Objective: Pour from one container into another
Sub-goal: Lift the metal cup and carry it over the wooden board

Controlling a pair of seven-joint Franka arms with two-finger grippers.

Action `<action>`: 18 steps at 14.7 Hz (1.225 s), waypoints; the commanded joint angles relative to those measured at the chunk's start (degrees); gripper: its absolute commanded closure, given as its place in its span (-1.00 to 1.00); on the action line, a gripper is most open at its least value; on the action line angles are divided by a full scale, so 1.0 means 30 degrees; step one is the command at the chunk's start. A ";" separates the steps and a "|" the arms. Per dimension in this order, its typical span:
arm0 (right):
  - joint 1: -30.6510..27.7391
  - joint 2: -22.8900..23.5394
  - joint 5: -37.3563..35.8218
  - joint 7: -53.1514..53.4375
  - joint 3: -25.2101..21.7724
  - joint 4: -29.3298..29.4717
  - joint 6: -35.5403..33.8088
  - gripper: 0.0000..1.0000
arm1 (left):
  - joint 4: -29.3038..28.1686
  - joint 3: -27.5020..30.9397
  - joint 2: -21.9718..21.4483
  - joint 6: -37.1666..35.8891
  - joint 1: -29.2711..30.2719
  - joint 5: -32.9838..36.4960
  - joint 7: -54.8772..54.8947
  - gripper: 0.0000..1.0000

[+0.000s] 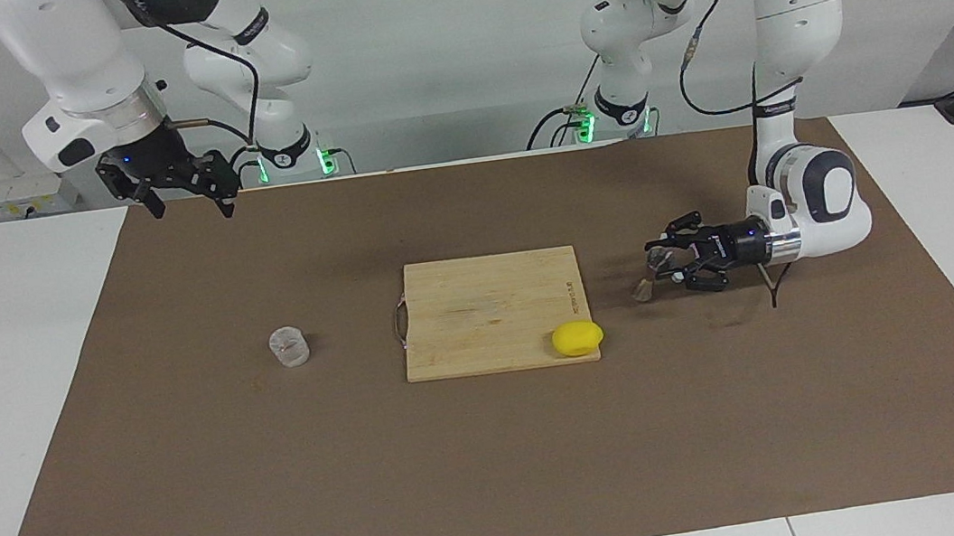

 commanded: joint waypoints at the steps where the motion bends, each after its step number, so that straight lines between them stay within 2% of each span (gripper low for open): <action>1: -0.0192 -0.0391 0.0423 0.0061 0.0024 -0.0417 0.0244 -1.00 | -0.0352 0.0212 0.0032 0.0311 -0.1398 -0.1326 -0.0276 0.69; 6: -0.0192 -0.0391 0.0423 0.0061 0.0024 -0.0417 0.0244 -1.00 | -0.1376 0.0212 -0.0173 0.1159 -0.3565 -0.3347 -0.0247 0.68; 10: -0.0192 -0.0391 0.0423 0.0061 0.0024 -0.0417 0.0244 -1.00 | -0.1669 0.0183 -0.0377 0.1747 -0.4506 -0.4081 -0.0247 0.68; 12: -0.0192 -0.0391 0.0423 0.0061 0.0024 -0.0417 0.0244 -1.00 | -0.3098 0.0124 -0.1369 0.1776 -0.4565 -0.4985 -0.0247 0.68; 14: -0.0192 -0.0391 0.0423 0.0061 0.0024 -0.0417 0.0244 -1.00 | -0.3546 0.0154 -0.1988 0.2212 -0.5323 -0.5693 -0.0247 0.68; 18: -0.0192 -0.0391 0.0423 0.0061 0.0024 -0.0417 0.0244 -1.00 | -0.3575 0.0124 -0.3482 0.5839 -0.7371 -0.7328 -0.0189 0.66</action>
